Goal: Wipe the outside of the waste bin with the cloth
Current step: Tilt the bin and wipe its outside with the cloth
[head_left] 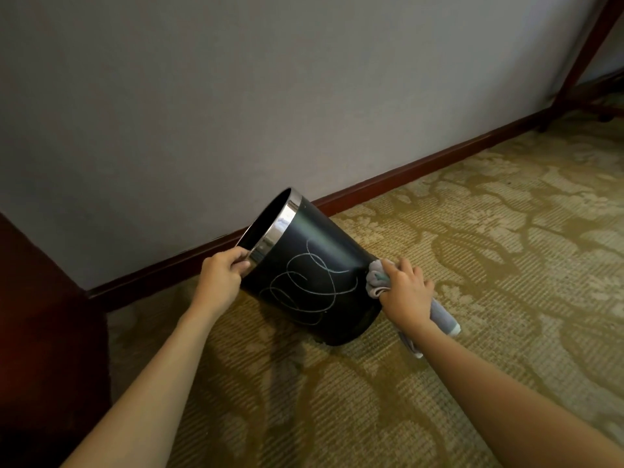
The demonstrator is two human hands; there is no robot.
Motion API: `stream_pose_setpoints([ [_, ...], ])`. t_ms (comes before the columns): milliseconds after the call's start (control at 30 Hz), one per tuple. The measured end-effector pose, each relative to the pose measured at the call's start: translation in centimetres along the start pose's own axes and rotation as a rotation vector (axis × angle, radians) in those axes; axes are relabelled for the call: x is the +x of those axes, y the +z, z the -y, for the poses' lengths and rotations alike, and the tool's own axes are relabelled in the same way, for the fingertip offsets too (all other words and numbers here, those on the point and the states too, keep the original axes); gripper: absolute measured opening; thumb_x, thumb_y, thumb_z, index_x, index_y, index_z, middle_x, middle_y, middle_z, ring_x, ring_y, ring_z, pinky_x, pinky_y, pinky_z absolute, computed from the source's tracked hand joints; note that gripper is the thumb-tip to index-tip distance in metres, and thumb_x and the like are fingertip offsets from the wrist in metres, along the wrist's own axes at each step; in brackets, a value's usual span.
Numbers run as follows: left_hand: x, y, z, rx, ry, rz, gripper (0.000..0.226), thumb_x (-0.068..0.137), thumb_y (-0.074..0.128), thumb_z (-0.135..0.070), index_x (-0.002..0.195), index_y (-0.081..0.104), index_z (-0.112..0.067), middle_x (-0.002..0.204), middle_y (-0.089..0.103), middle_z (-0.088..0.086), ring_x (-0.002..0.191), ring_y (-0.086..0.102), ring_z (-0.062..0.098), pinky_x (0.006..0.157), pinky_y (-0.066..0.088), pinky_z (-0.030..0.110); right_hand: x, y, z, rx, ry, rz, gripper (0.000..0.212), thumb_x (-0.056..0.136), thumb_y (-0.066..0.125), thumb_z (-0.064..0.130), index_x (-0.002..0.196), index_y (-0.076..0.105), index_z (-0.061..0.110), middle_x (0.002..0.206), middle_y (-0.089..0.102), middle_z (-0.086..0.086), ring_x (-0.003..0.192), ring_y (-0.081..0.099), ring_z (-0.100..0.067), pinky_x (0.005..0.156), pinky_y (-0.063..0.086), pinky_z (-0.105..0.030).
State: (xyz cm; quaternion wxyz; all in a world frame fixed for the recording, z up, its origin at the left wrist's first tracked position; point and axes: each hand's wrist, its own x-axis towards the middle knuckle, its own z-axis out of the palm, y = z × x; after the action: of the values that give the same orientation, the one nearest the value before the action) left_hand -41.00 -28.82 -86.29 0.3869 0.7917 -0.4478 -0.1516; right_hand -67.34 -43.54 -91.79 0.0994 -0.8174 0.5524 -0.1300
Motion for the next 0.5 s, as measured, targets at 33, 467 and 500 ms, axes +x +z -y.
stream_pose_setpoints([
  [33, 0.0, 0.2, -0.2, -0.009, -0.006, -0.008, 0.021, 0.093, 0.050, -0.008, 0.103, 0.066, -0.017, 0.100, 0.065, 0.000, 0.095, 0.058, 0.011, 0.070, 0.040, 0.015, 0.1, -0.1, -0.2, 0.005, 0.004, 0.006, 0.053, 0.084, 0.050, 0.011, 0.135, 0.045, 0.026, 0.123, 0.045, -0.005, 0.113, 0.041, -0.030, 0.091, 0.034, -0.045],
  [467, 0.4, 4.6, -4.8, 0.041, 0.079, -0.173, 0.027, 0.088, 0.056, 0.000, 0.108, 0.069, -0.013, 0.092, 0.061, -0.005, 0.075, 0.048, -0.005, 0.057, 0.031, 0.000, 3.7, -4.9, 6.4, 0.415, -0.222, -0.278, 0.061, 0.082, 0.051, 0.004, 0.137, 0.048, 0.030, 0.118, 0.054, -0.001, 0.107, 0.045, -0.023, 0.091, 0.029, -0.037],
  [500, 0.5, 4.6, -4.8, 0.040, 0.072, -0.169, 0.029, 0.088, 0.056, 0.000, 0.110, 0.068, -0.014, 0.096, 0.063, -0.002, 0.072, 0.047, -0.008, 0.058, 0.031, -0.001, 3.5, -4.6, 6.4, 0.441, -0.210, -0.288, 0.062, 0.082, 0.051, 0.003, 0.137, 0.048, 0.030, 0.117, 0.054, 0.000, 0.106, 0.045, -0.023, 0.091, 0.028, -0.036],
])
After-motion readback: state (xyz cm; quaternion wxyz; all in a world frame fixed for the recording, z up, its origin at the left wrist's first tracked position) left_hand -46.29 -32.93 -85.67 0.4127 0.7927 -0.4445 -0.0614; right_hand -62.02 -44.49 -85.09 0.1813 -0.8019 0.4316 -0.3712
